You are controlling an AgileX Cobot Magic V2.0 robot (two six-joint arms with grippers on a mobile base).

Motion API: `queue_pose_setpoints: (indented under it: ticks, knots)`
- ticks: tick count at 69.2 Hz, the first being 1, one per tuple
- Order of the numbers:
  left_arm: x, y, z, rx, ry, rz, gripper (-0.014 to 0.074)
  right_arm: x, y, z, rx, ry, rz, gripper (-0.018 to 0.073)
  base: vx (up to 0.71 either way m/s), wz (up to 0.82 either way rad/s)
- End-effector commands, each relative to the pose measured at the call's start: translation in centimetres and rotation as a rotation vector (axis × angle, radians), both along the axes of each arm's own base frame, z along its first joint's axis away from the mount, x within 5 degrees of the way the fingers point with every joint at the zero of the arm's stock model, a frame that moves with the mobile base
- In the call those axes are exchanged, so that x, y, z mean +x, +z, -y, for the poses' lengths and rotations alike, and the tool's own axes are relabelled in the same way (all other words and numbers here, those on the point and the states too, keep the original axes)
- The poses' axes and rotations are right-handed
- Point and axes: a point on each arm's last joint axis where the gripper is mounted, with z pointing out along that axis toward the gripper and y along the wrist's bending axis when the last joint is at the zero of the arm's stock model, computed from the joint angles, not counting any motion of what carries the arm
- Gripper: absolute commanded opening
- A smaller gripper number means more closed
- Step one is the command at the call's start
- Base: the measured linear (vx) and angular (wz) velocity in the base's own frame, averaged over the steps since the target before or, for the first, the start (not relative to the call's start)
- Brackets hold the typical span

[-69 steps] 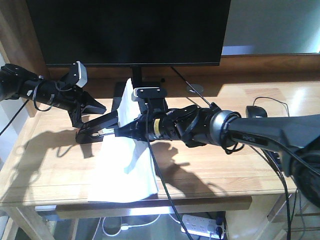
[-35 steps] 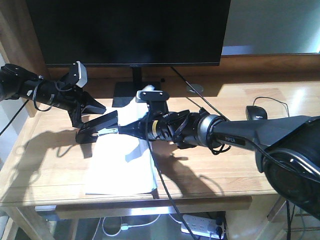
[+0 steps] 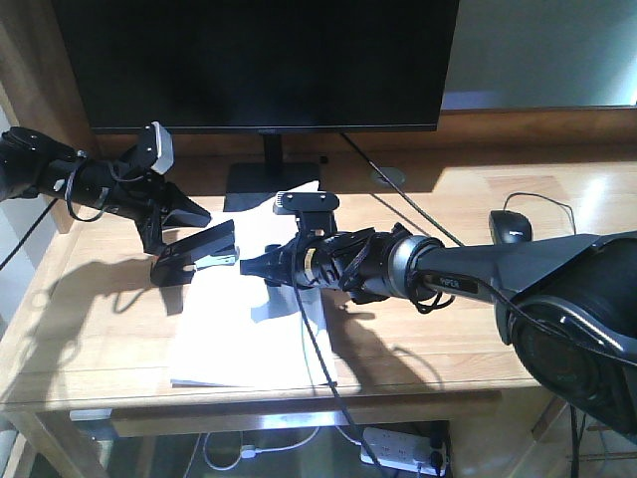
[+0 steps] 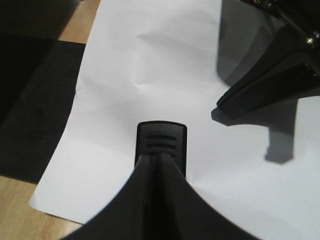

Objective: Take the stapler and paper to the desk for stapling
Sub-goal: 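Open the right gripper to release the paper flat on the desk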

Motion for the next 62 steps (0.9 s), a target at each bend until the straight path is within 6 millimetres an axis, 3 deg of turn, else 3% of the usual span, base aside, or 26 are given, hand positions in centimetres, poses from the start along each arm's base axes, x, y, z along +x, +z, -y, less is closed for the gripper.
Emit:
queue_pose_setpoints:
  ticks: [1, 13, 42, 62]
  knots:
    - [0.0, 4.2, 0.4, -0.06, 0.011, 0.078, -0.0006, 0.8, 4.0, 0.0, 0.023, -0.023, 0.1, 0.053, 0.0, 0.0]
    - [0.0, 4.2, 0.4, -0.06, 0.011, 0.078, -0.0006, 1.0, 4.0, 0.3, -0.045, -0.012, 0.147, 0.0606, 0.0, 0.0]
    - [0.0, 4.2, 0.4, -0.06, 0.011, 0.078, -0.0006, 1.3, 3.7, 1.4, -0.181, -0.044, 0.219, 0.0591, 0.0, 0.0]
    - [0.0, 4.2, 0.4, -0.06, 0.011, 0.078, -0.0006, 1.6, 5.6, 2.3, -0.282, -0.069, 0.305, 0.0591, 0.0, 0.0]
